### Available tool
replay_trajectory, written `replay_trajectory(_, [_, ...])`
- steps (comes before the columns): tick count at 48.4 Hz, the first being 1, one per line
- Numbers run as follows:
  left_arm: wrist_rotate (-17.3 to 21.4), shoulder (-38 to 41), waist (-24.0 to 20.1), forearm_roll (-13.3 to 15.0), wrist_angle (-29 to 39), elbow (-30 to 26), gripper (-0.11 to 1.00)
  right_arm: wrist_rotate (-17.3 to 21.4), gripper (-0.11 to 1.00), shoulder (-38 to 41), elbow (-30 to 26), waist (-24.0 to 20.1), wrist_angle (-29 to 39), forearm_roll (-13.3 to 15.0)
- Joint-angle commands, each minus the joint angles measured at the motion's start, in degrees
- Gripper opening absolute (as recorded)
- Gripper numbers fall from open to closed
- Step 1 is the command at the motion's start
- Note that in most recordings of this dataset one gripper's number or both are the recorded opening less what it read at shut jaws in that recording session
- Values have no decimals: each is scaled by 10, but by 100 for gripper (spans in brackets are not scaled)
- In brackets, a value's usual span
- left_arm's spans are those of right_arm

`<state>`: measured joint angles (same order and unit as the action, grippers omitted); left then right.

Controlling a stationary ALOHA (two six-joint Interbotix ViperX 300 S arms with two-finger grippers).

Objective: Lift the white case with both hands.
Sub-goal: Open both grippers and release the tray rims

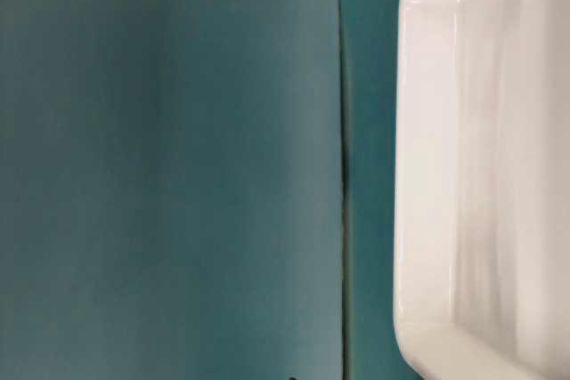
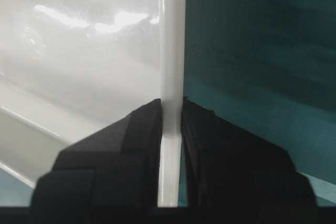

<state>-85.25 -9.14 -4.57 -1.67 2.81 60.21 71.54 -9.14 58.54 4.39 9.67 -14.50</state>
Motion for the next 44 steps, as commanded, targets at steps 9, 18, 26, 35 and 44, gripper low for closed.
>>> replay_trajectory(9, [-1, 20, -3, -2, 11, 12, 6, -7, 11, 15, 22, 6, 7, 2])
replay_trajectory(18, [0, 18, -3, -2, -3, 12, 6, -7, 17, 8, 21, 8, 3, 1])
replay_trajectory(26, [0, 16, -1, -2, -19, 11, 14, -7, 42, -7, 22, 9, 2, 1])
replay_trajectory(35, [0, 1, -2, -2, -19, 11, 57, -7, 73, -36, 23, 18, 8, 1])
replay_trajectory(44, [1, -12, -2, -2, -19, 10, 97, -21, 83, -56, 22, 29, 22, 1])
